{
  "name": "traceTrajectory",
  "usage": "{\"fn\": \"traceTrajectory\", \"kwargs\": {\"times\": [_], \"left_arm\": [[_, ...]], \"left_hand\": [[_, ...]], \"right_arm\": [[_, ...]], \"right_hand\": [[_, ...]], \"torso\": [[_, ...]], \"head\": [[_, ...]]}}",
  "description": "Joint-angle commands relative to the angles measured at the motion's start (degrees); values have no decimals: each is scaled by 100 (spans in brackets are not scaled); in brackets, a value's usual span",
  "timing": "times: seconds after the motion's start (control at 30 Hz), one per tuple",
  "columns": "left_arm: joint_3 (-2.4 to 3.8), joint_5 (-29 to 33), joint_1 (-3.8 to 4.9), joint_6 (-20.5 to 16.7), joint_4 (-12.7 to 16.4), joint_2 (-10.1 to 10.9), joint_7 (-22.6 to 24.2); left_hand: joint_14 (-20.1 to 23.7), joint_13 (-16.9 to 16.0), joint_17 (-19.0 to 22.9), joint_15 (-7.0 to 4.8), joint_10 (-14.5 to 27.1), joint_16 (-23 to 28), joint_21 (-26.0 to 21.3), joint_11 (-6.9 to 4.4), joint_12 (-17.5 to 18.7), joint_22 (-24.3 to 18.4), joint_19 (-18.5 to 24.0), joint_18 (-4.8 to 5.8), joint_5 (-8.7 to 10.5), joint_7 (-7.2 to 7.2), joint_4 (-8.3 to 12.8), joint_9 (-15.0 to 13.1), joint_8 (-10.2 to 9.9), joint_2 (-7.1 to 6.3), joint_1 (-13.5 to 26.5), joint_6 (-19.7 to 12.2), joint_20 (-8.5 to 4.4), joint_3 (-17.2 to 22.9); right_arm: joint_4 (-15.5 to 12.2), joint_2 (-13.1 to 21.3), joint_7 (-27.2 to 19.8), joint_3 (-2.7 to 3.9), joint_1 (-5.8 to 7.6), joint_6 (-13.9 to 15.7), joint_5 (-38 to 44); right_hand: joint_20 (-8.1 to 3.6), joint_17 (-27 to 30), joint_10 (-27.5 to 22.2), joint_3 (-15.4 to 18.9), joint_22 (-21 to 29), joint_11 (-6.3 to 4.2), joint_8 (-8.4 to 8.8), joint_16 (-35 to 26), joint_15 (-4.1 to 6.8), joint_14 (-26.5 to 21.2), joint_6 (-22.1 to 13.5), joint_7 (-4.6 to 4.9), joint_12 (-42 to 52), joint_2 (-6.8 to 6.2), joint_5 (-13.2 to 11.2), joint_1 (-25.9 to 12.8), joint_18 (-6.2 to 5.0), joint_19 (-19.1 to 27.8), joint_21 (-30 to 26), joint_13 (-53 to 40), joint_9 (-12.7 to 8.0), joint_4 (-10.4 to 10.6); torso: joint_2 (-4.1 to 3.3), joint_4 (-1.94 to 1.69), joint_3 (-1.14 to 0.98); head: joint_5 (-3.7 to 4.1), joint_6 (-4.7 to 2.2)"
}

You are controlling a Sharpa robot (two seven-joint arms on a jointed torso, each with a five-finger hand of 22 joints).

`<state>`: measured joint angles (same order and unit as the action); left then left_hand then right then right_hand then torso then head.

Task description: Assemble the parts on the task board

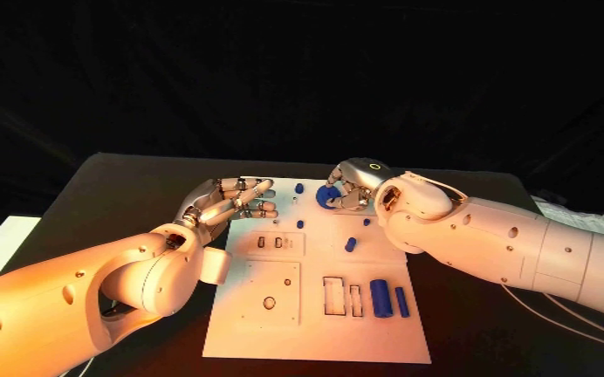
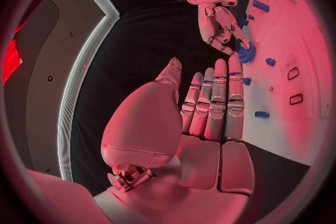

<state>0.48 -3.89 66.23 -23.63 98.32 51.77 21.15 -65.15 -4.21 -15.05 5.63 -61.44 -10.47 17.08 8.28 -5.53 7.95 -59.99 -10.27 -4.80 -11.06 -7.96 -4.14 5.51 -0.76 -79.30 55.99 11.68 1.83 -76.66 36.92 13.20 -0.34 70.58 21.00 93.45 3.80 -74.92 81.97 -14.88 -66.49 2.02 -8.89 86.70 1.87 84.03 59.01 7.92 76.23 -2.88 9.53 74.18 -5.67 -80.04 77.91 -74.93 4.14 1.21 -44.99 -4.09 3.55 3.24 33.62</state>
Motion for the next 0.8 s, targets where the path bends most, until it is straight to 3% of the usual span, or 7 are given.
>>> {"fn": "traceTrajectory", "kwargs": {"times": [0.03,0.37,0.63,0.8], "left_arm": [[5,-29,7,138,1,-23,-9],[5,-29,7,140,-19,-33,-20],[5,-29,7,144,-40,-65,-18],[5,-29,7,158,-48,-81,12]], "left_hand": [[-10,6,-23,7,-29,25,-23,24,39,-9,-37,-16,0,-26,72,8,-36,77,-40,22,7,4],[-11,7,-40,5,-31,36,-26,24,51,-11,-41,-16,0,-26,106,9,-47,85,-67,23,6,22],[-12,7,-45,5,-30,40,-27,24,55,-12,-42,-15,0,-26,115,10,-51,86,-73,22,5,26],[-12,7,-49,5,-30,42,-28,24,58,-12,-43,-15,0,-25,122,10,-54,86,-76,21,5,28]], "right_arm": [[-36,-134,91,3,7,269,26],[20,-511,156,-3,10,261,36],[236,-765,213,-29,2,88,17],[371,-880,292,-38,-22,-15,8]], "right_hand": [[-3,-897,-30,-14,-10,-17,-22,4,43,474,145,-116,-20,16,-16,-53,118,-45,39,-217,47,28],[-4,-890,-38,-28,-4,-17,-11,0,43,472,142,-115,-35,22,-13,-63,117,-41,37,-208,44,34],[-5,-874,-69,-41,7,-12,10,-10,41,468,127,-108,-88,19,-17,-81,114,-34,31,-166,38,42],[-3,-854,-89,-43,19,-5,34,-21,36,463,113,-99,-124,-5,-28,-112,112,-25,25,-142,32,53]], "torso": [[9,-13,13],[-2,-14,15],[-3,-18,17],[-5,-22,5]], "head": [[16,1],[-4,9],[3,18],[-3,33]]}}
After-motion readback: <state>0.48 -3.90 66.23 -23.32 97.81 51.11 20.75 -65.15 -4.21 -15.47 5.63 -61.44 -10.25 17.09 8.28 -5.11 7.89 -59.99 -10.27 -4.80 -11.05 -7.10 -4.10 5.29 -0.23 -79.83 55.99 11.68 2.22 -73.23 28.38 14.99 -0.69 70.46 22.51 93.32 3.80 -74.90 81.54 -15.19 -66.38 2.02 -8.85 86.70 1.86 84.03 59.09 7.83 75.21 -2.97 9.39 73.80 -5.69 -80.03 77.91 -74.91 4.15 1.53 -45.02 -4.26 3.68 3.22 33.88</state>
